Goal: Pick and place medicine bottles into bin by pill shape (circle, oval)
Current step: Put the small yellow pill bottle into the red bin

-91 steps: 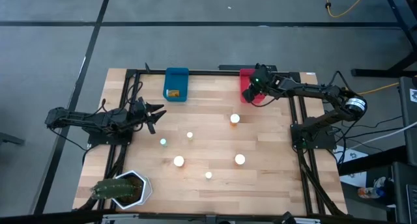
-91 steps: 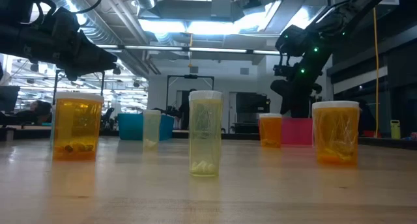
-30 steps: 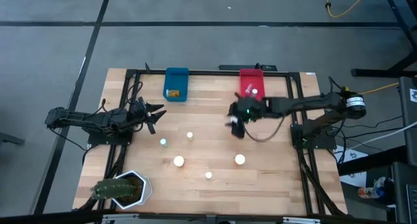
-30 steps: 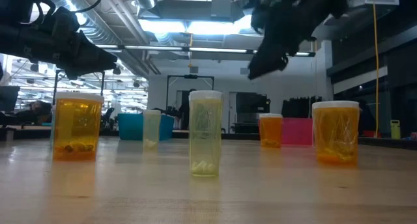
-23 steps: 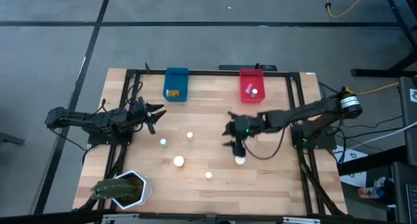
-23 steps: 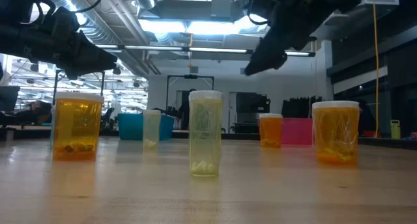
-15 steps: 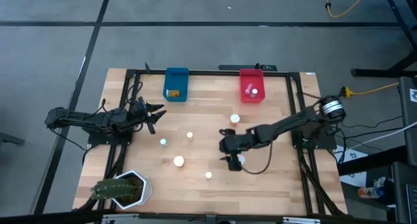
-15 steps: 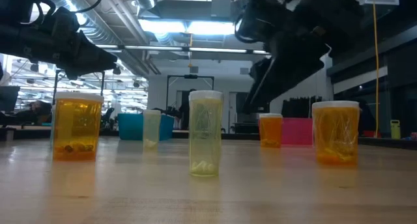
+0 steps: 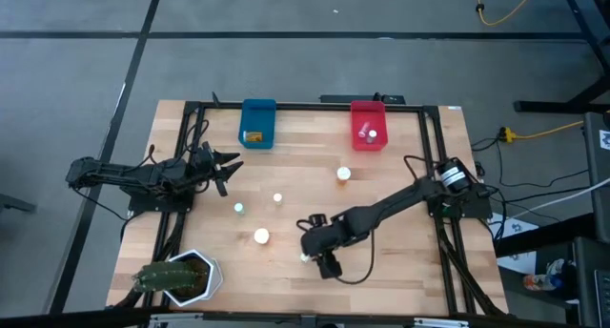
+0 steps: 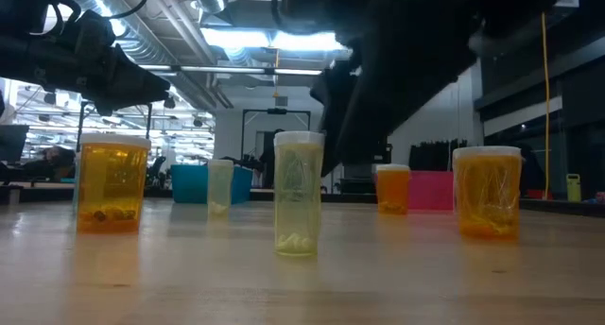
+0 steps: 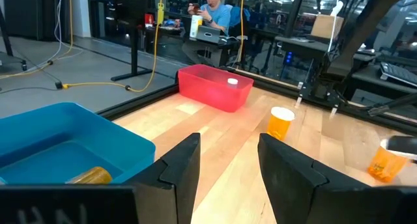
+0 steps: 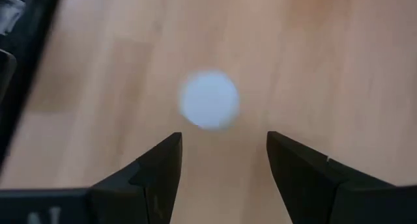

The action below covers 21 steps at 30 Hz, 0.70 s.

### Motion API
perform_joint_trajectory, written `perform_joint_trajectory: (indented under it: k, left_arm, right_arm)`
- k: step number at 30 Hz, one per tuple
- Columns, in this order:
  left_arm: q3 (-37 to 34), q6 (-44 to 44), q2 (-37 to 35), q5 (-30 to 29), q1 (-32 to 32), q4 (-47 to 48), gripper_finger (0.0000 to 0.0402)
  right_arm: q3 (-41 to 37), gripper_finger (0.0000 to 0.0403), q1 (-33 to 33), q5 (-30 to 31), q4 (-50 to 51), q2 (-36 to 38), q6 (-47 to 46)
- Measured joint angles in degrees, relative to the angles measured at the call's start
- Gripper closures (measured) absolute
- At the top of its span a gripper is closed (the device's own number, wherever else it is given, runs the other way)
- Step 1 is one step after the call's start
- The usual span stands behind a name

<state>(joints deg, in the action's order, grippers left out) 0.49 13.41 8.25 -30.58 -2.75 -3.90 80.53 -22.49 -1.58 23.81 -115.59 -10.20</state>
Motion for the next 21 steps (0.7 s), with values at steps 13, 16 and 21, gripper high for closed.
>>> perform_joint_trajectory:
  k: [13, 16, 21]
  left_arm:
    - [0.00, 0.07, 0.00, 0.03, 0.01, 0.00, 0.0255]
    - [0.00, 0.08, -0.02, 0.03, 0.01, -0.02, 0.0255]
    - [0.00, 0.04, -0.02, 0.03, -0.01, 0.00, 0.0255]
  right_arm:
    - [0.53, 0.0179, -0.60, 2.98, -2.24, -0.28, -1.29]
    - [0.53, 0.0179, -0.60, 2.99, -3.39, -0.29, -1.07]
    - [0.53, 0.0179, -0.58, 3.01, -3.96, -0.39, -0.98]
